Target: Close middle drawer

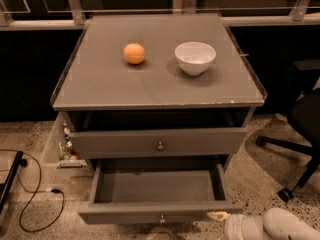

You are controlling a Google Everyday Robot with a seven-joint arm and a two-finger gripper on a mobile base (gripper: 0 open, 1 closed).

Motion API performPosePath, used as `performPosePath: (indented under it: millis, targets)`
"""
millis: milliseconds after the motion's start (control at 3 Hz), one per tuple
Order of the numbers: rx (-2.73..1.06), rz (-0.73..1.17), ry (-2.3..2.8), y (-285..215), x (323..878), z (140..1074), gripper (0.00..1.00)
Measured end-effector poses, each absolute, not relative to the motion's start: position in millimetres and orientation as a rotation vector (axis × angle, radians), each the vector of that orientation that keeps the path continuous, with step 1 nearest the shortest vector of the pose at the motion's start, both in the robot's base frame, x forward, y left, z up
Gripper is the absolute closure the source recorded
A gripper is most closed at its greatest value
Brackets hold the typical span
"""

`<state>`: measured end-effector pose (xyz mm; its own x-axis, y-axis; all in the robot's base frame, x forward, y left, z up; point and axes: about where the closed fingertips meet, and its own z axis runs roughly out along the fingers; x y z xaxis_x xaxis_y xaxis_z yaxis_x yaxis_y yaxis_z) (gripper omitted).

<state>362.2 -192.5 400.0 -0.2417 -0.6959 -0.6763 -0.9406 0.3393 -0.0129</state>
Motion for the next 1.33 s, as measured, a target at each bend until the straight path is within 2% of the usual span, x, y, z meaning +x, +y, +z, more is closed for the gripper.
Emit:
performPosePath:
  millis: [333, 1000, 1333]
  targets:
    - [-1.470, 0.515, 1.930, -177.0, 410.1, 409.1, 0.38]
    - [-1.509, 0.345, 1.842, -187.7, 535.4, 428.1, 0.84]
    - [-1.477, 0.298, 1.866, -214.0, 577.4, 409.8, 0.82]
